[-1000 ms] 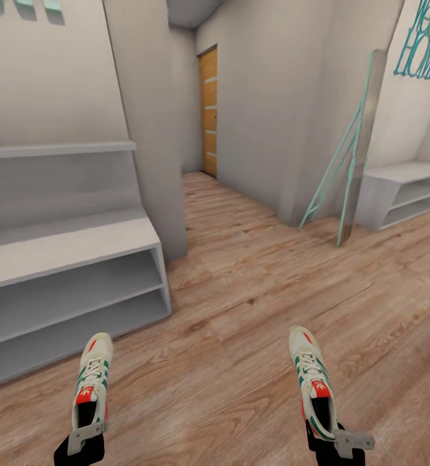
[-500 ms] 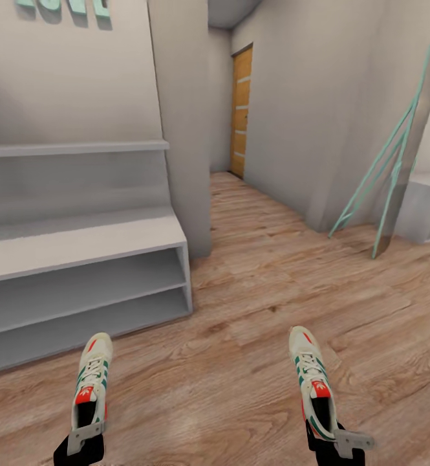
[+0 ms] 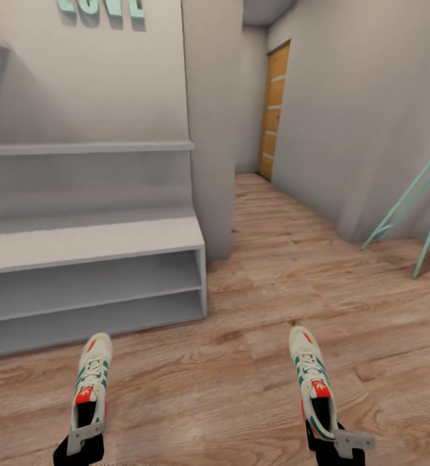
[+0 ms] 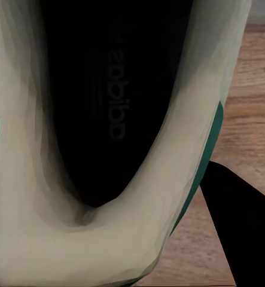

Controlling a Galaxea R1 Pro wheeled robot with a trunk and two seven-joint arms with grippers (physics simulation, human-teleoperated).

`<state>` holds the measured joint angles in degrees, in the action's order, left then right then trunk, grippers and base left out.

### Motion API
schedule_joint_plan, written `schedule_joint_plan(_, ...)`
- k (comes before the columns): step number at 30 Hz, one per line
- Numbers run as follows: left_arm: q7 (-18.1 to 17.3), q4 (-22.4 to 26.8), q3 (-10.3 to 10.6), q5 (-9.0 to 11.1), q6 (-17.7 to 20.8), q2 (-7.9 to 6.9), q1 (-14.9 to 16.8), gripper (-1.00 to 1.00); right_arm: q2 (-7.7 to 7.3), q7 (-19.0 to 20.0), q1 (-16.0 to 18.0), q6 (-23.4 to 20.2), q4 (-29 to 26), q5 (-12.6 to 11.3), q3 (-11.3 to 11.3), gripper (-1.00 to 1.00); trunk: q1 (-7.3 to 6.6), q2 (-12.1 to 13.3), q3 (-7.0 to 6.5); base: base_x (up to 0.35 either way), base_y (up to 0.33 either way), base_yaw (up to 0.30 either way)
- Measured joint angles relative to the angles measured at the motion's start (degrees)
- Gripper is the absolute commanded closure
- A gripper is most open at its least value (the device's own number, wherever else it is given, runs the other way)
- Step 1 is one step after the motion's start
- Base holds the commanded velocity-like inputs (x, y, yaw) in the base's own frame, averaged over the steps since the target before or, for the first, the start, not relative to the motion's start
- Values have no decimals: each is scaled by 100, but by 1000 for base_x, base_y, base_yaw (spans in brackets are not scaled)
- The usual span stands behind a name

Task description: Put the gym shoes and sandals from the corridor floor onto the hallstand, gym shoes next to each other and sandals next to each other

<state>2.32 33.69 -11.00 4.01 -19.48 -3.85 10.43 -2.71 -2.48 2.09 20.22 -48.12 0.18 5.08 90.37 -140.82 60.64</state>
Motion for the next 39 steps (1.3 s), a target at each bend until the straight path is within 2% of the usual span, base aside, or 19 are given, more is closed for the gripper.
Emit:
schedule_joint_plan(11, -1, 6, -2, 0, -2, 0, 0, 100, 0, -2, 0, 1, 3, -6, -1, 100, 0, 0, 0, 3, -46, 254)
schedule_joint_plan(24, -2, 1, -2, -5, -2, 1, 1, 100, -35, 7, -1, 1, -20, -8, 8, 100, 0, 0, 0, 0, 0, 14)
schedule_joint_plan(32, -17, -1, 1, -29, 52, 1, 6, 100, 2, -1, -1, 1, -12, -13, 4, 100, 0, 0, 0, 0, 0, 0)
schedule_joint_plan(33, -33, 1, -5, -20, 133, -49, 44, 100, -32, -11, 0, -8, -11, -28, 36, 100, 0, 0, 0, 0, 0, 0)
schedule_joint_plan(35, -40, 2, 2, -38, 237, -60, 65, 100, -69, -11, -1, -16, -21, -27, 68, 100, 0, 0, 0, 0, 0, 0)
schedule_joint_plan(37, -49, 67, 6, -57, 634, -76, 105, 100, -189, -18, 2, -29, -38, -51, 369, 100, 0, 0, 0, 0, 0, 0)
schedule_joint_plan(38, -60, 139, 16, -64, 981, -96, 184, 100, -265, -17, 4, -46, -51, -54, 643, 100, 0, 0, 0, 0, 0, 0)
schedule_joint_plan(39, -65, 181, 23, -66, 1173, -108, 246, 100, -301, -18, 5, -53, -59, -59, 818, 100, 0, 0, 0, 0, 0, 0)
